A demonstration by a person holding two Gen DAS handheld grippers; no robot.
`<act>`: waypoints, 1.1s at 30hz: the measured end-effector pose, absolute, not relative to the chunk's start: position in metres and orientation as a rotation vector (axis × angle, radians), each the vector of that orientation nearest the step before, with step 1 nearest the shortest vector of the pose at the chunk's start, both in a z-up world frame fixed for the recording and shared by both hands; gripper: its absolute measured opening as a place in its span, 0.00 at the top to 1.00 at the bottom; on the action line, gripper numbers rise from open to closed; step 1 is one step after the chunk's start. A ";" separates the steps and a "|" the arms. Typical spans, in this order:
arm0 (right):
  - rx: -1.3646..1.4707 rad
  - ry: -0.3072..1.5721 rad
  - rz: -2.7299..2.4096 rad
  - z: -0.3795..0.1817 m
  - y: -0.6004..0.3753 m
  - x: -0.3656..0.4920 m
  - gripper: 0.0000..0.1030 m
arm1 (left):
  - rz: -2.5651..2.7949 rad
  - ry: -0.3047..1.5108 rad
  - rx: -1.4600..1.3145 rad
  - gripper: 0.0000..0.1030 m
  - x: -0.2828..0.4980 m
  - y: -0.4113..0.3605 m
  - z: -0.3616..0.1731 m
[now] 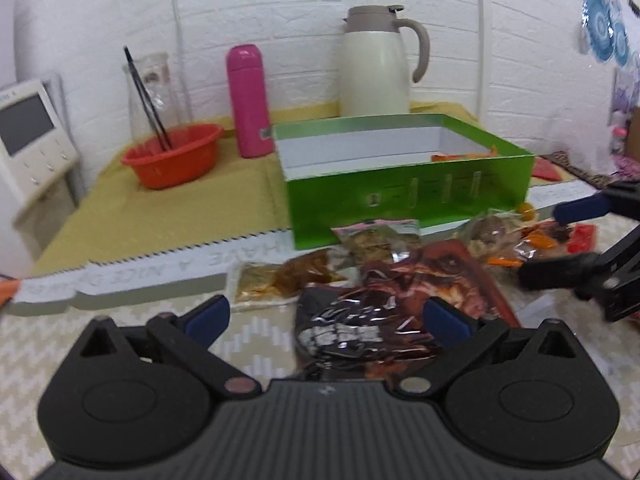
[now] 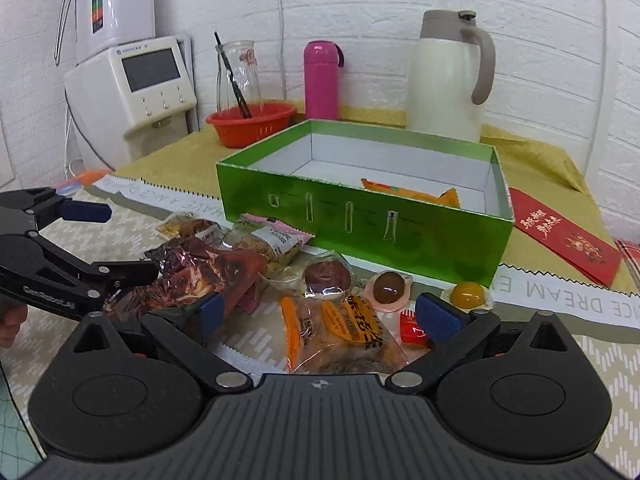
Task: Organize snacks
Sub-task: 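Grasp the brown jerky bag with the left gripper while the right grasps the orange-labelled snack bag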
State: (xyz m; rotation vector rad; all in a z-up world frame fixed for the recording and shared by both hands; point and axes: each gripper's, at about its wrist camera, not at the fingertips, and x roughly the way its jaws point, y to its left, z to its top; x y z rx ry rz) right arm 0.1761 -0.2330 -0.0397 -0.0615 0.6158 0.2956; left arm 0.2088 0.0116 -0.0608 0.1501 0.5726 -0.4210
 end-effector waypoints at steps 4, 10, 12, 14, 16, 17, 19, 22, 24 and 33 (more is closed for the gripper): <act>-0.036 0.683 0.311 -0.054 -0.236 0.190 0.00 | -0.433 0.615 0.106 0.00 0.221 0.010 -0.069; -0.057 0.736 0.303 -0.067 -0.234 0.197 0.00 | -0.535 0.697 0.075 0.00 0.228 0.005 -0.072; -0.111 0.729 0.291 -0.067 -0.228 0.196 0.00 | -0.585 0.698 0.069 0.00 0.227 0.002 -0.073; -0.108 0.719 0.288 -0.064 -0.228 0.196 0.00 | -0.593 0.686 0.076 0.00 0.224 -0.001 -0.076; -0.111 0.731 0.280 -0.061 -0.227 0.197 0.02 | -0.596 0.681 0.074 0.04 0.221 0.000 -0.076; -0.114 0.735 0.275 -0.060 -0.226 0.197 0.03 | -0.584 0.679 0.062 0.18 0.221 0.002 -0.075; -0.119 0.739 0.269 -0.059 -0.226 0.197 0.09 | -0.557 0.658 0.018 0.46 0.219 0.010 -0.068; -0.110 0.737 0.249 -0.060 -0.228 0.195 0.12 | -0.565 0.697 -0.025 0.65 0.225 0.022 -0.066; -0.096 0.737 0.234 -0.060 -0.230 0.193 0.13 | -0.572 0.690 -0.006 0.65 0.221 0.022 -0.066; -0.030 0.716 0.244 -0.055 -0.233 0.183 0.17 | -0.512 0.690 0.162 0.01 0.207 0.017 -0.059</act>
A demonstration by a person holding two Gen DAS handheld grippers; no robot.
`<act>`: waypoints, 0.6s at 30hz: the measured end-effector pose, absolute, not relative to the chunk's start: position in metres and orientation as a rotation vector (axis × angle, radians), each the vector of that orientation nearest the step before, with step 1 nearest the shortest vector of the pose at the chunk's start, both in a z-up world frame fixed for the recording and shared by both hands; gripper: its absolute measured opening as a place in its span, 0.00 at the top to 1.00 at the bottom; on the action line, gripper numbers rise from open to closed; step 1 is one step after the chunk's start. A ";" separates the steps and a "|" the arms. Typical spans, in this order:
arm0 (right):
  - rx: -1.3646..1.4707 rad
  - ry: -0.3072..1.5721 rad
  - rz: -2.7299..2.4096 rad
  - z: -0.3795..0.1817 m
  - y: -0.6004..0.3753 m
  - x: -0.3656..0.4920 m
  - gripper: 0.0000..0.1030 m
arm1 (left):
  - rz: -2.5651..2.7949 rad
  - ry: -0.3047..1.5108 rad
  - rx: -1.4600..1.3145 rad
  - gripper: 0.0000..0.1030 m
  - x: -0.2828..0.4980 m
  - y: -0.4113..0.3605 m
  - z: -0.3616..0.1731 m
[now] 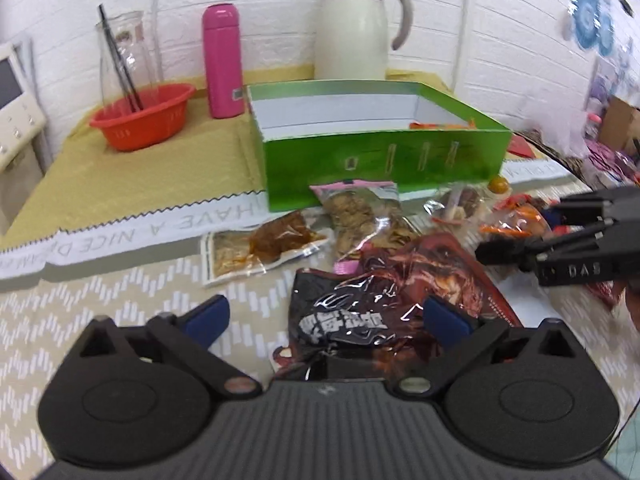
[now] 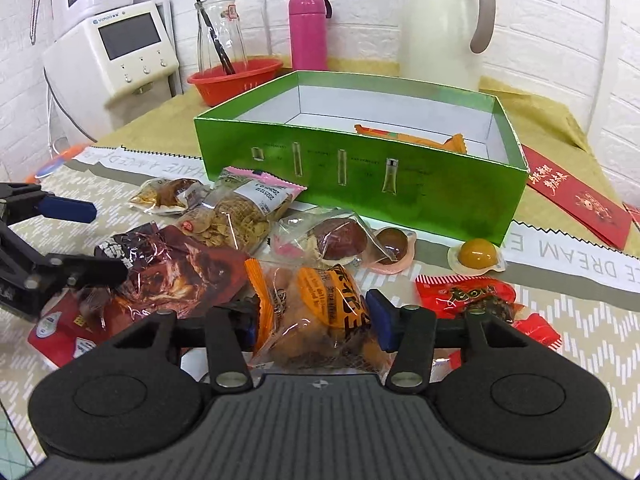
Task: Organize snacks
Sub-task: 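Grasp the brown jerky bag with the left gripper while the right grasps the orange-labelled snack bag, then carry both held bags up toward the green box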
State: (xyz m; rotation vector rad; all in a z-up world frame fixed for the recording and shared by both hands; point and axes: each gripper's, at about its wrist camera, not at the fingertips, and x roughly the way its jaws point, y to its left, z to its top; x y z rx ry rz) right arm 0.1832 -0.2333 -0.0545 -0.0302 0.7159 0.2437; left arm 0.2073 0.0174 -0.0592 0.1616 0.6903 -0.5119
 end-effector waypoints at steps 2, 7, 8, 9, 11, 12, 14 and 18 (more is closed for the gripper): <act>-0.021 0.715 0.247 -0.054 -0.234 0.183 0.17 | -0.557 0.743 0.143 0.01 0.211 0.022 -0.061; -0.007 0.718 0.264 -0.058 -0.233 0.180 0.17 | -0.679 0.848 0.073 0.00 0.216 0.033 -0.073; -0.015 0.714 0.260 -0.058 -0.231 0.179 0.17 | -0.688 0.850 0.071 0.01 0.215 0.033 -0.073; -0.020 0.711 0.263 -0.058 -0.229 0.178 0.17 | -0.696 0.848 0.070 0.01 0.214 0.032 -0.073; -0.024 0.710 0.267 -0.058 -0.226 0.178 0.17 | -0.709 0.820 0.069 0.03 0.209 0.028 -0.075; -0.040 0.709 0.254 -0.058 -0.224 0.177 0.17 | -0.705 0.802 0.068 0.03 0.207 0.026 -0.076; -0.052 0.707 0.238 -0.058 -0.224 0.177 0.18 | -0.706 0.767 0.056 0.09 0.203 0.026 -0.076; -0.014 0.701 0.206 -0.059 -0.233 0.175 0.18 | -0.658 0.711 -0.015 0.52 0.200 0.039 -0.067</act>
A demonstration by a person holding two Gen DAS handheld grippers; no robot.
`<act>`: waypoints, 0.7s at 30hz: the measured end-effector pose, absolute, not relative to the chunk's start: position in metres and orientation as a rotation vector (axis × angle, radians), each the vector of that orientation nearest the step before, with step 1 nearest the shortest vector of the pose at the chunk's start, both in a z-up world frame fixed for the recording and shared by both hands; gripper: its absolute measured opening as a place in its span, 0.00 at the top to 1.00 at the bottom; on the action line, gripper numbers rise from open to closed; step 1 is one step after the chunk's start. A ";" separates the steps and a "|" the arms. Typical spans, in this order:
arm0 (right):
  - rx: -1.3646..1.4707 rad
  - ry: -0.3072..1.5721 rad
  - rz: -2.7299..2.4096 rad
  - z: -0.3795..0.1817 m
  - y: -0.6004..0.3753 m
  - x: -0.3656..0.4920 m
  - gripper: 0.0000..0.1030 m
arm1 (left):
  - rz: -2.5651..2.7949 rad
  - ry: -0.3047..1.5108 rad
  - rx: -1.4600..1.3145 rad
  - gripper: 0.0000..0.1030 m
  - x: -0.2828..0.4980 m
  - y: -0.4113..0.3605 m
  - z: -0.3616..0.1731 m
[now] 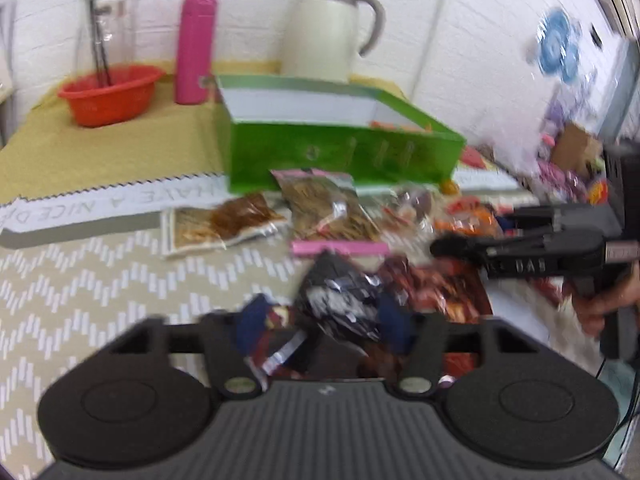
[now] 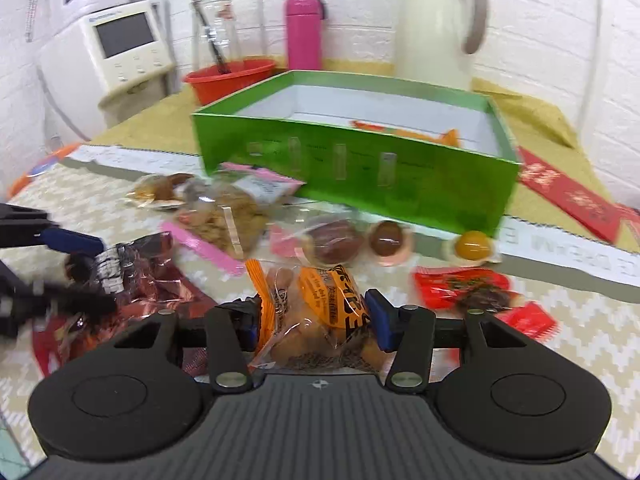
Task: Organize snacks
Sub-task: 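Carry both held bags up toward the green box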
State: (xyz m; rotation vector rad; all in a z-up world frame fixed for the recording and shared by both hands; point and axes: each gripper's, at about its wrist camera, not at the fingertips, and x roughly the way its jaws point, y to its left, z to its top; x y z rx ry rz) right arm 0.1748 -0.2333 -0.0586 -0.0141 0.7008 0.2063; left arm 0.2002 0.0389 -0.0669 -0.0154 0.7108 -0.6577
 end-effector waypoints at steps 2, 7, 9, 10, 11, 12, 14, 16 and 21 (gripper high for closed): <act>0.003 0.699 0.201 -0.058 -0.235 0.174 0.19 | -0.702 0.727 -0.040 0.66 0.202 0.040 -0.068; 0.015 0.655 0.187 -0.049 -0.238 0.165 0.19 | -0.681 0.697 0.040 0.73 0.190 0.036 -0.061; 0.012 0.636 0.179 -0.044 -0.242 0.162 0.19 | -0.644 0.663 0.080 0.32 0.175 0.037 -0.057; 0.012 0.626 0.175 -0.042 -0.244 0.160 0.18 | -0.630 0.631 0.109 0.23 0.165 0.037 -0.055; 0.014 0.618 0.173 -0.039 -0.246 0.158 0.18 | -0.615 0.605 0.142 0.23 0.155 0.038 -0.053; 0.017 0.610 0.170 -0.038 -0.248 0.155 0.18 | -0.602 0.589 0.168 0.23 0.146 0.038 -0.052; 0.019 0.593 0.164 -0.035 -0.251 0.151 0.18 | -0.583 0.603 0.187 0.20 0.132 0.040 -0.053; 0.017 0.581 0.168 -0.032 -0.251 0.147 0.18 | -0.590 0.689 0.122 0.18 0.130 0.047 -0.059; -0.005 0.565 0.187 -0.029 -0.245 0.137 0.18 | -0.520 0.787 -0.015 0.16 0.141 0.062 -0.075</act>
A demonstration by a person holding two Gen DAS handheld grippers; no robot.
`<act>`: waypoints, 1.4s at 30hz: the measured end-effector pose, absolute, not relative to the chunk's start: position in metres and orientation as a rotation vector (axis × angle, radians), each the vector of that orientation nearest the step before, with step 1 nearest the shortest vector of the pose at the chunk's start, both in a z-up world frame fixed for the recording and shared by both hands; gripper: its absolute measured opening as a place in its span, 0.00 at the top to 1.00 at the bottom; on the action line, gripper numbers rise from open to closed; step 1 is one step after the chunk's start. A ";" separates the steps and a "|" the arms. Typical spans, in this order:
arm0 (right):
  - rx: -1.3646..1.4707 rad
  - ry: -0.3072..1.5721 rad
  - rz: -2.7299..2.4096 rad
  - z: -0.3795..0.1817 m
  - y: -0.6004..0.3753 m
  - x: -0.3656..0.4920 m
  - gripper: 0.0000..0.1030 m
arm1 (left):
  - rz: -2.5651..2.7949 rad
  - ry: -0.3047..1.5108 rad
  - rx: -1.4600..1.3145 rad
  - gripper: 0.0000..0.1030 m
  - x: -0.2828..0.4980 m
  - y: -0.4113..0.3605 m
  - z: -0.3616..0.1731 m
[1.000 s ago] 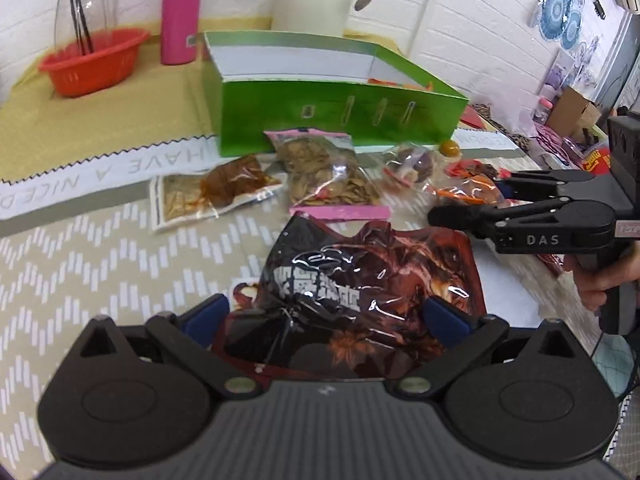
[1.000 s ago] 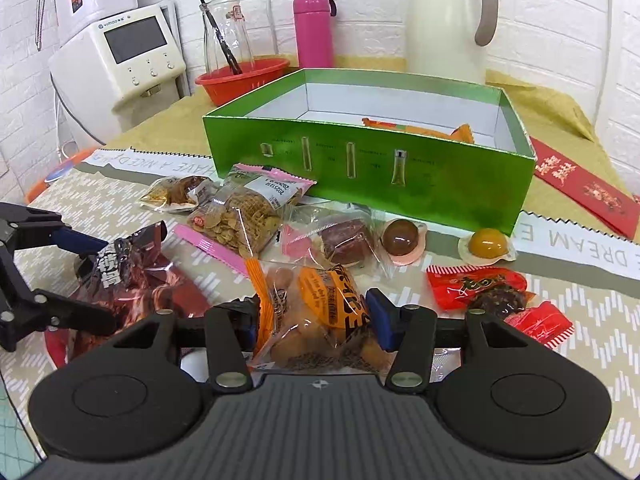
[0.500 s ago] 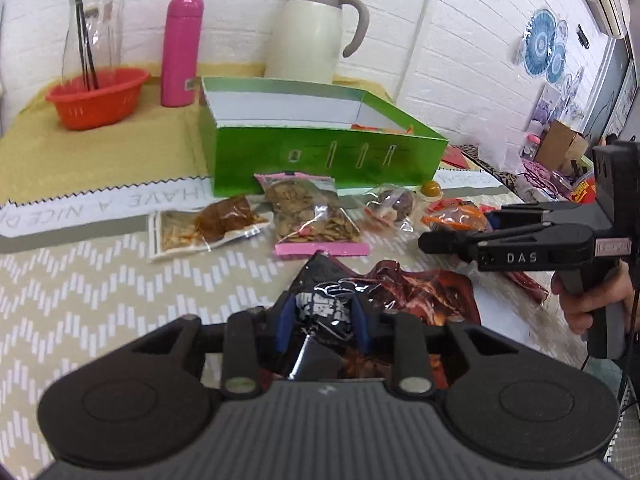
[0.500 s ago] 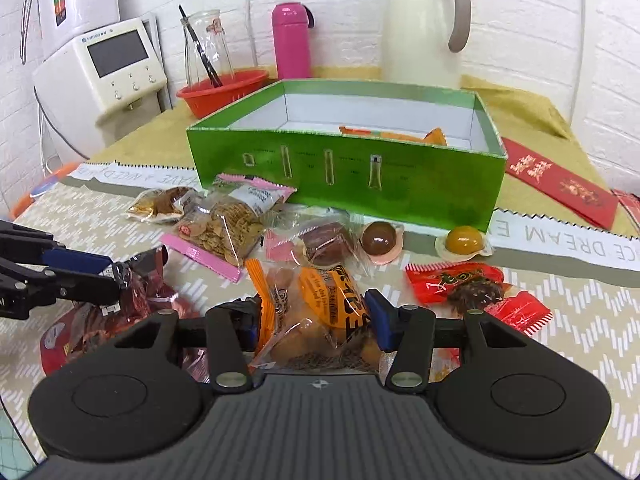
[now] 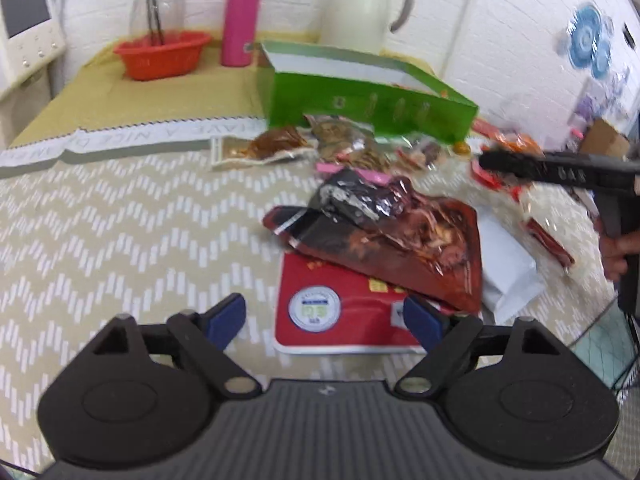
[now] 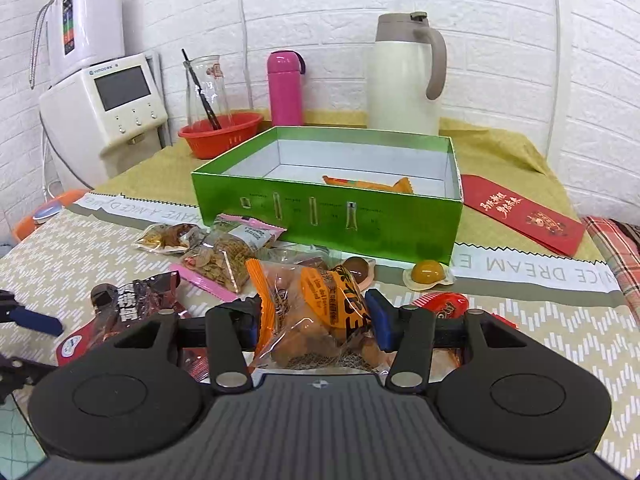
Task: Organize snacks
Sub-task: 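Carry both held bags up toward the green box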
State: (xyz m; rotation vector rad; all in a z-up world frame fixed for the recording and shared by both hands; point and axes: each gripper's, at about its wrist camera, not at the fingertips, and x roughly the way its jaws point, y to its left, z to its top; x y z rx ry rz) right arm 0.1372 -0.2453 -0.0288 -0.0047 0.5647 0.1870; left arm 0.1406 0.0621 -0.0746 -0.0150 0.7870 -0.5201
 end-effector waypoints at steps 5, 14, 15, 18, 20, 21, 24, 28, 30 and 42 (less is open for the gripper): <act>-0.030 0.571 0.201 -0.031 -0.236 0.138 0.18 | -0.576 0.817 -0.196 0.03 0.165 0.059 -0.073; -0.130 0.628 0.258 -0.051 -0.204 0.150 0.18 | -0.593 0.779 -0.282 0.04 0.191 0.030 -0.072; -0.131 0.637 0.255 -0.052 -0.202 0.151 0.18 | -0.617 0.751 -0.272 0.06 0.190 0.025 -0.071; -0.130 0.637 0.211 -0.052 -0.204 0.153 0.19 | -0.613 0.729 -0.141 0.55 0.186 0.000 -0.070; -0.123 0.643 0.181 -0.050 -0.211 0.155 0.19 | -0.680 0.739 -0.166 0.55 0.190 -0.003 -0.076; -0.124 0.644 0.159 -0.049 -0.215 0.156 0.19 | -0.704 0.749 -0.186 0.56 0.191 -0.003 -0.077; -0.117 0.641 0.121 -0.048 -0.226 0.155 0.20 | -0.731 0.748 -0.190 0.57 0.190 -0.005 -0.076; -0.076 0.636 0.110 -0.046 -0.235 0.151 0.20 | -0.730 0.725 -0.207 0.58 0.184 -0.004 -0.077; -0.079 0.622 0.109 -0.043 -0.234 0.147 0.20 | -0.729 0.715 -0.212 0.58 0.179 -0.001 -0.075; -0.148 0.522 0.124 -0.002 -0.223 0.129 0.20 | -0.546 0.536 -0.146 0.58 0.173 0.019 -0.013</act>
